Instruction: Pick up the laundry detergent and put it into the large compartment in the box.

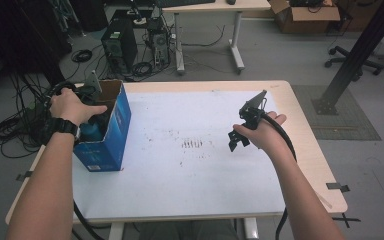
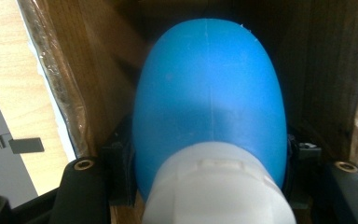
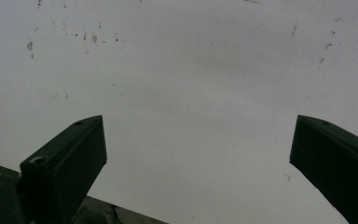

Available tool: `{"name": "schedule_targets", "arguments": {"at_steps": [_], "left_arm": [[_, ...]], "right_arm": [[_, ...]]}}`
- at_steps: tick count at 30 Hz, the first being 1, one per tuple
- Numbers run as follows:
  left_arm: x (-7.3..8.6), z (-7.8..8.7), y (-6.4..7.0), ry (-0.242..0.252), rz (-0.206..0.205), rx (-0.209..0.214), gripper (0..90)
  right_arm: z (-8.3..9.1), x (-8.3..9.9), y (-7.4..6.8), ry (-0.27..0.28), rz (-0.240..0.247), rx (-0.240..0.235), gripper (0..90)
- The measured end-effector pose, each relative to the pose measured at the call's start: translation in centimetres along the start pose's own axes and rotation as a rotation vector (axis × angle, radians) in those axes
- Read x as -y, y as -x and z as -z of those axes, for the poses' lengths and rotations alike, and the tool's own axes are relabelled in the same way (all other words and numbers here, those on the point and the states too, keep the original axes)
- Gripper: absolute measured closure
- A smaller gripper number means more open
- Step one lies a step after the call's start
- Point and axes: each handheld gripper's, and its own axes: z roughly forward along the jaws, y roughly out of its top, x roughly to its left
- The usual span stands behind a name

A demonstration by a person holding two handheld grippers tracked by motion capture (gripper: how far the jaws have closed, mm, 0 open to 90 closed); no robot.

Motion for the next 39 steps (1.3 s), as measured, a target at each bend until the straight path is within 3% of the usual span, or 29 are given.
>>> {"name": "schedule_targets", "arguments": {"at_steps": [17,27,39], "left_arm": [[0.1,0.0,0.1,0.004,-0.010,0.001,36.7],[0.1,-0.1,0.3,-0.003,-0.023,-0.008,31.6],[0.5,2.1,0.6,0.027,-0.026,-0.048,26.3]], "right_arm": [[0.1,0.1,0.0,-0.003,-0.001,0.000,3.8],[0.4,0.4,-0.1,0.007,-0.005,-0.004,3.7],[0.7,0.9,0.2,0.012,-0.007,-0.006,3.7]]}}
